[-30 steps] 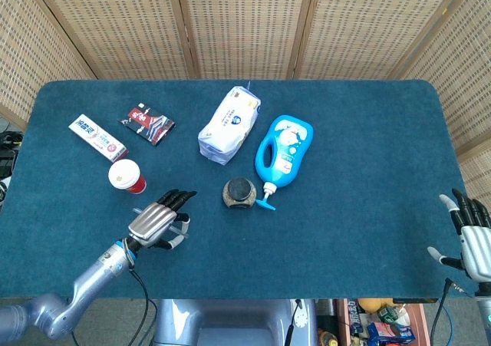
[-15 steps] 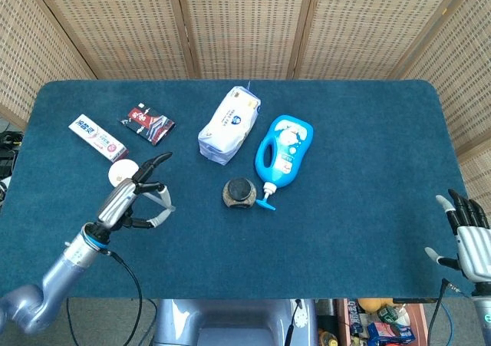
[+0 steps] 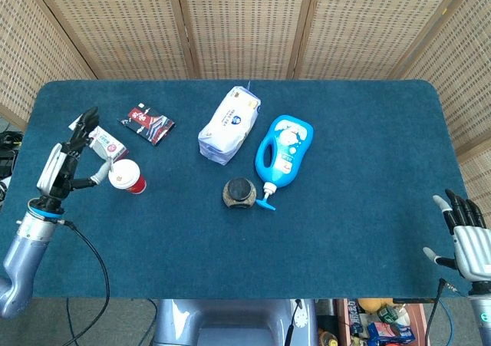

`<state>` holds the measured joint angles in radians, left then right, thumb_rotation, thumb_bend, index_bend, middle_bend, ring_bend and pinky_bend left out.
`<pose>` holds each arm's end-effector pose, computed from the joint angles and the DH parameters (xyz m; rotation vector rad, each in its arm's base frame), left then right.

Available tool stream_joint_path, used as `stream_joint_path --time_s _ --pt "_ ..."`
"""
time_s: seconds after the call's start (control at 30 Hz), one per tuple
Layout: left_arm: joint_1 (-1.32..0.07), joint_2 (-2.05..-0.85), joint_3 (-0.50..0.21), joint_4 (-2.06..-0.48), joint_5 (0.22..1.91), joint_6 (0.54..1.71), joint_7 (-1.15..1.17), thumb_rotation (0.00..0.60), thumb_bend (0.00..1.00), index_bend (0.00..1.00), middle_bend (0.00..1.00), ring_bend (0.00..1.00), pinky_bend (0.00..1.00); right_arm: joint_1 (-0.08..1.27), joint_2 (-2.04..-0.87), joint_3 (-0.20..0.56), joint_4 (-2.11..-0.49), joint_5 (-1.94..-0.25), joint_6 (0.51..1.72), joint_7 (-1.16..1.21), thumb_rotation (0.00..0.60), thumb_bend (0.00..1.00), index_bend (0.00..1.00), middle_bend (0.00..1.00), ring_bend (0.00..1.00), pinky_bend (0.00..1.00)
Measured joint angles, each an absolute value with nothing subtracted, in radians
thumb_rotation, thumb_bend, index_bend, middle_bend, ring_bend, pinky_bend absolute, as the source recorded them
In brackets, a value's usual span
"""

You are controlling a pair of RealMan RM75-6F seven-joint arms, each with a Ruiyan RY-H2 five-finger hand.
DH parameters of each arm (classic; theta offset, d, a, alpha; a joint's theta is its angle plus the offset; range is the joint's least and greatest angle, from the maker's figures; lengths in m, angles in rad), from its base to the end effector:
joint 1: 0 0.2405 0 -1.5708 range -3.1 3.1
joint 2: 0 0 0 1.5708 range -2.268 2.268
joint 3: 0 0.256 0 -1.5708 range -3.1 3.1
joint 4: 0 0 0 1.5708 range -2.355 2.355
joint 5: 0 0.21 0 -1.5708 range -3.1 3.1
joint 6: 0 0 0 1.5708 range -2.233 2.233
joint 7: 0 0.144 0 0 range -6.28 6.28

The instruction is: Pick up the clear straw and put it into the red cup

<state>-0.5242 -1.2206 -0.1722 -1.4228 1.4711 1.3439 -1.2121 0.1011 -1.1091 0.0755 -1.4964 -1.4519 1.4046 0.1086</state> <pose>-0.2217 0.3341 0.1478 -1.1575 -1.6510 -1.9819 -0.3403 -0.1934 0.1722 1.3614 -0.9398 0.8548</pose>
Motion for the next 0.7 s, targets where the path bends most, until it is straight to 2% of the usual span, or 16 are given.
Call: stream_joint_path --time_s 0.37,0.7 --pt "-0.506 -1.26 -0.183 -1.326 1.435 1.278 -1.384 0.6 0.43 0.6 0.0 0.0 0.0 0.102 -1.113 0.075 -1.493 -1.45 1.403 0.104 0.6 0.0 0.0 0.0 0.0 0.0" --pt "-0.508 -1.305 -0.195 -1.281 1.428 1.246 -1.424 0.6 0.43 0.6 0.0 0.0 0.0 0.102 -1.113 0.074 -1.49 -1.45 1.401 0.11 0.6 0.0 0.0 0.0 0.0 0.0"
